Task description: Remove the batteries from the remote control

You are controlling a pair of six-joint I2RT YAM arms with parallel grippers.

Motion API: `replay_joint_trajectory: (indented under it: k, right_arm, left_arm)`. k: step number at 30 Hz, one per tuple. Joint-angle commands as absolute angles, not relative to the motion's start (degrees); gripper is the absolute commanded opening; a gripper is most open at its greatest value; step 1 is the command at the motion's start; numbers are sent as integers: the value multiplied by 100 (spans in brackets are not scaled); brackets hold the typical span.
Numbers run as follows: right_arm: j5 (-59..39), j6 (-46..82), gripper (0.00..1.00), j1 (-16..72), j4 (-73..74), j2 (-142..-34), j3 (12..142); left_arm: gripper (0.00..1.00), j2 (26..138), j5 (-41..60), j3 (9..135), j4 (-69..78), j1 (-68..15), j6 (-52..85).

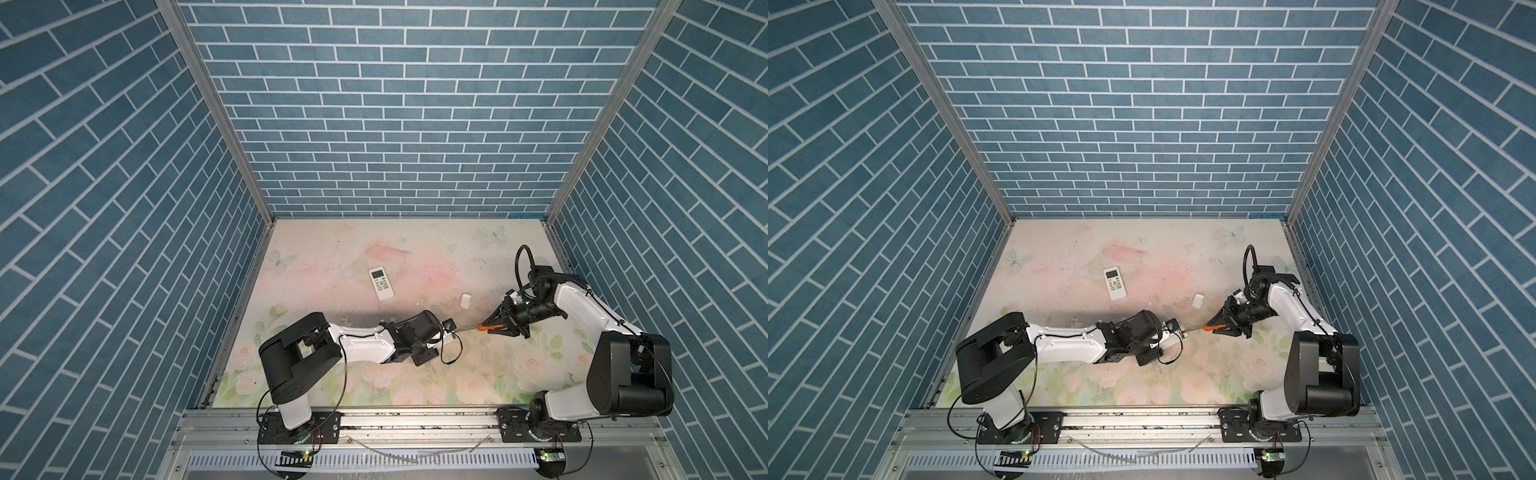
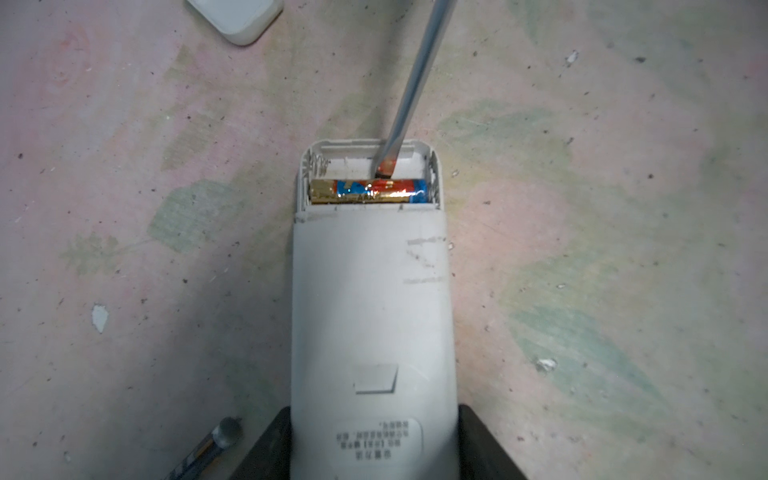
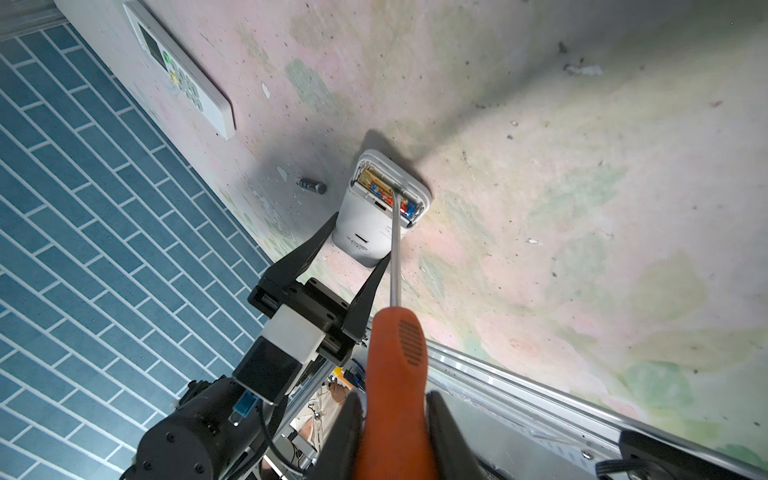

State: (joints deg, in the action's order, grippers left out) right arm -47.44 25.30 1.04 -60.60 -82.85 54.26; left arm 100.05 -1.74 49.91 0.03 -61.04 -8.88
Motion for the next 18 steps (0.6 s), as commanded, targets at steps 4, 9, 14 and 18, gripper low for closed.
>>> replay_joint_trajectory:
  k: [4, 9, 14, 18]
  right_arm:
    - [-4935, 2509, 0, 23, -6324, -8131, 5513]
    - [-4849, 2452, 0, 20, -6272, -8121, 5406]
    - [-4755, 2120, 0, 12, -6206, -8341, 5164]
    - [-4616, 1816, 0, 12, -6196, -8573, 5072]
  left_arm:
    - [49, 10241, -211, 4834, -229, -6160, -994]
    - [49, 10210, -212, 4808, -213, -6153, -1011]
    - [49, 10265, -133, 4875, -223, -6155, -1071]
    - [49, 10324, -73, 4982, -329, -6155, -1161]
